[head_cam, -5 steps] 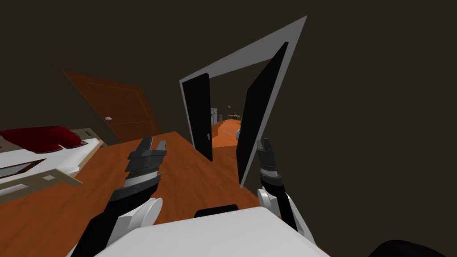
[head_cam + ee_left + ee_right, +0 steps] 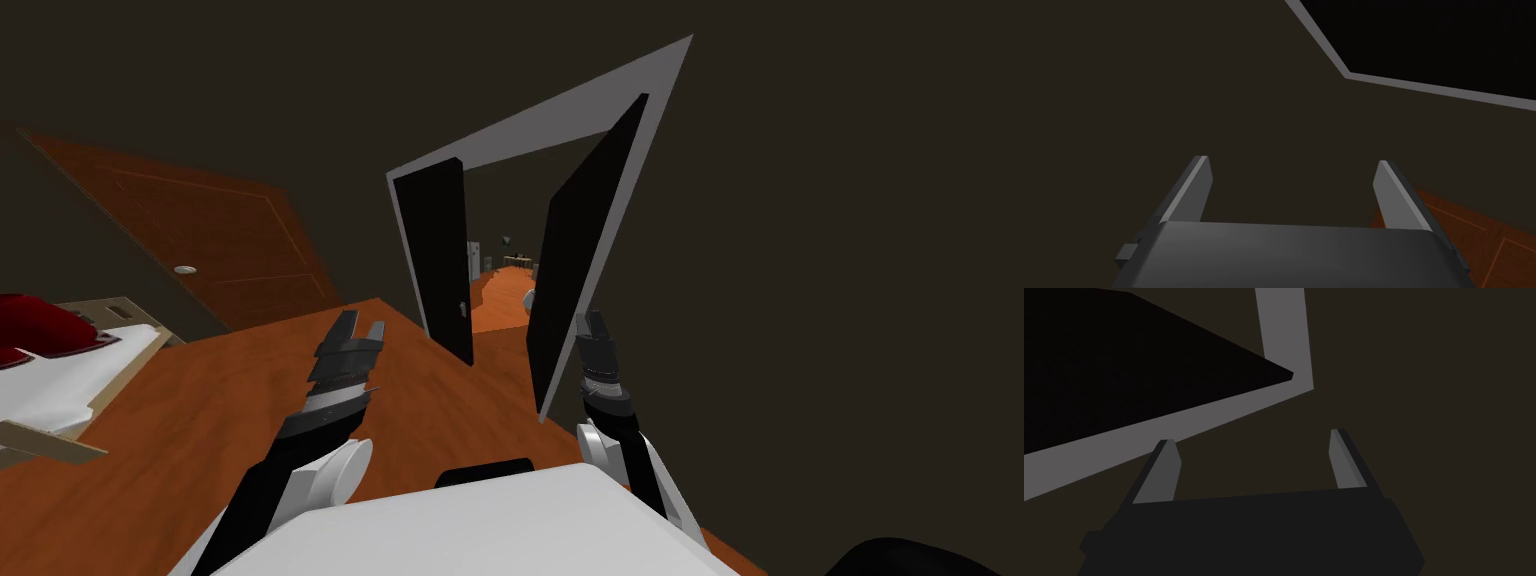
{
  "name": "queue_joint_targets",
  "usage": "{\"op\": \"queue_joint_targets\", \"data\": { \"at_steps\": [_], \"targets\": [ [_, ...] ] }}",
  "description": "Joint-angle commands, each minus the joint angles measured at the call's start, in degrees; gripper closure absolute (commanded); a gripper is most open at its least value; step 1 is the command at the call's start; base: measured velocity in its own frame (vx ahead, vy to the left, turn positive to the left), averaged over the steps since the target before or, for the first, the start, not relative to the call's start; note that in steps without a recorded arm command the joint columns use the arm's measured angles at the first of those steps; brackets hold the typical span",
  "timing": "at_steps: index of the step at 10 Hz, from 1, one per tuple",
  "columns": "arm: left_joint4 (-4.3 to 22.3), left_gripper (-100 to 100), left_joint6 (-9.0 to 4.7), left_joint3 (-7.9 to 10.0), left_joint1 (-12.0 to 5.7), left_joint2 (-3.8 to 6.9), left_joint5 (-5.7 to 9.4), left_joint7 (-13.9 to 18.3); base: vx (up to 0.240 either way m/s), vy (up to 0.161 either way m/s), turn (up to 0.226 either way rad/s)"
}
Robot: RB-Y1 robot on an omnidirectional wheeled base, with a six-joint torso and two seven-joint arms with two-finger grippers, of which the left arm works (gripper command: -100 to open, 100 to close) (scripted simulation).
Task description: Push the door open
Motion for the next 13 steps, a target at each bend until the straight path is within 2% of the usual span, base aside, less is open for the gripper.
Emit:
{"op": "queue_joint_targets", "data": {
  "at_steps": [1,6,13],
  "targets": [
    [2.5,-100,-0.3,0.28,-0.95,0.73,0.12,0.2,0.074,0.107,-0.141],
    [8.5,-100,-1.35,0.58,-3.21,1.86,0.19,0.3,0.058,0.102,-0.121],
    [18.9,-100,-3.15,1.11,-7.1,3.16,0.3,0.6,0.063,0.108,-0.136]
  ]
}}
